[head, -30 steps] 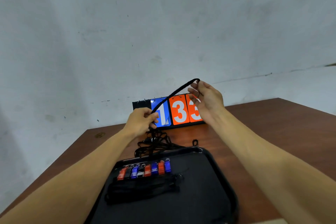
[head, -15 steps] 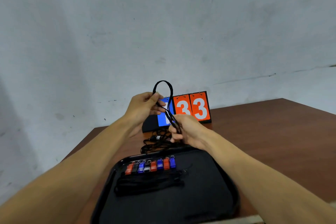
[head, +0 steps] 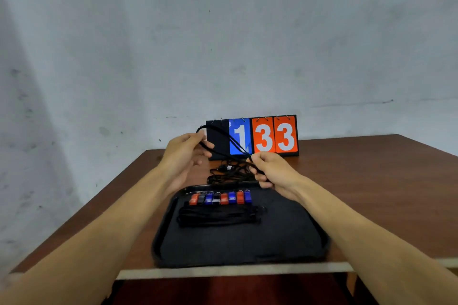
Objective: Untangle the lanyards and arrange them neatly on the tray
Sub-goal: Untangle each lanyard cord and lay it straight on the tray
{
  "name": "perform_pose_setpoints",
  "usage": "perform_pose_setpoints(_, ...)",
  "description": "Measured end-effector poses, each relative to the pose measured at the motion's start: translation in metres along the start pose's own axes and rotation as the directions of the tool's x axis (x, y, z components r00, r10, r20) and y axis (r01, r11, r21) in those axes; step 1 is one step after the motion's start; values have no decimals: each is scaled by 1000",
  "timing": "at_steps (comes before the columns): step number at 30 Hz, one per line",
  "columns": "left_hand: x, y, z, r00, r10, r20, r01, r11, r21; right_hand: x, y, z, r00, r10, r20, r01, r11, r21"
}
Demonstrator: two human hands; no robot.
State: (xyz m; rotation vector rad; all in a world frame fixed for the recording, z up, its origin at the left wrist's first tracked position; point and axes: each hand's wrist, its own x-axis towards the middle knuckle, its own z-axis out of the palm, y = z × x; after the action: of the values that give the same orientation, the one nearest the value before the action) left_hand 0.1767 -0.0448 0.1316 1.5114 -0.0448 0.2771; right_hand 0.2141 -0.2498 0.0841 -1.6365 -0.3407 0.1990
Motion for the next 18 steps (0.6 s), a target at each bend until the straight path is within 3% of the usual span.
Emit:
perform_pose_setpoints(4,-15,-16,-18,998,-55,2,55,997,-47,-9,16,2,1000,25,13,-24,996,-87)
perform_pose_setpoints(7,-22,-30,-28,998,-60,-37,61,997,37,-13,26,6,1000,17,-12,-19,984,-178)
perform_pose_setpoints(12,-30,-52,-40,998,-15,-67,27,983,179,-21,36,5,998,-2,-67,-11,982,-188)
perform_pose_setpoints(18,-42,-77,-60,999,37,11,-38,925,379,-36,52,4,996,-10,-91,-7,982,-190)
